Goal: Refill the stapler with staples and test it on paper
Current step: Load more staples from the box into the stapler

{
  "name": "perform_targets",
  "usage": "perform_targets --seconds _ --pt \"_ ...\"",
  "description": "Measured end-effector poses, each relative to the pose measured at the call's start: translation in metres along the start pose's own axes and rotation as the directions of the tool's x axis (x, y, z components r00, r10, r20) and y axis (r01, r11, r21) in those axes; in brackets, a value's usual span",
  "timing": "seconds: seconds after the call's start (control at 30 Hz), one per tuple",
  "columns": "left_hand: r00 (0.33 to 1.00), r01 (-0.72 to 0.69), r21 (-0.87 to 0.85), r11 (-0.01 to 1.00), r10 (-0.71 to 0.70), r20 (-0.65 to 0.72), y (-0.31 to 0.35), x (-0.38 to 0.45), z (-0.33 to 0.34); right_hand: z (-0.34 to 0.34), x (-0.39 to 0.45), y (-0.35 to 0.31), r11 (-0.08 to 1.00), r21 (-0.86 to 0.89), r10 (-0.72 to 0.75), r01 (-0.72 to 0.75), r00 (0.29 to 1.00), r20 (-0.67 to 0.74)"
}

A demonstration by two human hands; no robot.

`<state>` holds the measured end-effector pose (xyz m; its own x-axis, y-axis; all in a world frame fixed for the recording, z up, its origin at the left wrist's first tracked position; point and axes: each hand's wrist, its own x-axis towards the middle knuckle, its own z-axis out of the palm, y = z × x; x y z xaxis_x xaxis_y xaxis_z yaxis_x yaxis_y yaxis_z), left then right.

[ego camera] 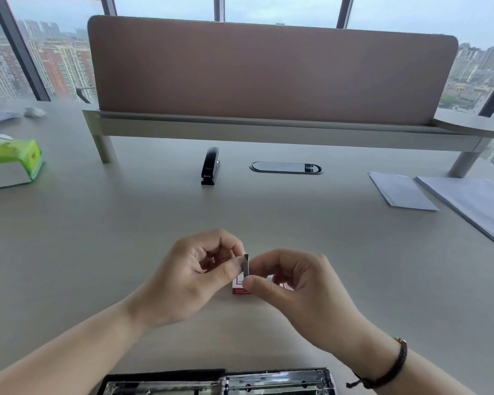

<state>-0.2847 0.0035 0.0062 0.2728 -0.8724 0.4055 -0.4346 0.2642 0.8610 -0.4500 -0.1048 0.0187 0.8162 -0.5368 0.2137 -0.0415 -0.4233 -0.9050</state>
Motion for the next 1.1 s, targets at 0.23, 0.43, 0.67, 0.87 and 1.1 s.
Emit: perform_targets --seconds 0.23,0.43,0.67,0.87,1.1 --pt "0.993 0.056 0.087 0.995 -0.064 0.097 0.017 0.0 -0.013 -0.005 -0.004 -0.01 0.992 -0.127 -0.028 0.023 0.999 -0.036" --pt "0.983 -0.085 0.343 0.936 0.022 0.183 0.05 -0.007 -0.004 -0.017 -0.02 -0.022 0.941 -0.306 -0.139 0.143 0.99 0.035" --pt "0.98 0.032 0.431 0.902 -0.112 0.162 0.065 -0.034 0.013 -0.033 -0.051 -0.026 0.905 -0.381 -0.165 0.188 0.982 0.091" --pt "0.955 0.178 0.498 0.849 -0.27 0.119 0.065 -0.06 0.044 -0.042 -0.082 -0.013 0.916 -0.386 -0.042 0.108 0.984 0.175" --pt "0.934 0.225 0.537 0.813 -0.338 0.12 0.064 -0.061 0.05 -0.042 -0.087 -0.002 0.935 -0.345 -0.02 0.079 0.985 0.171"
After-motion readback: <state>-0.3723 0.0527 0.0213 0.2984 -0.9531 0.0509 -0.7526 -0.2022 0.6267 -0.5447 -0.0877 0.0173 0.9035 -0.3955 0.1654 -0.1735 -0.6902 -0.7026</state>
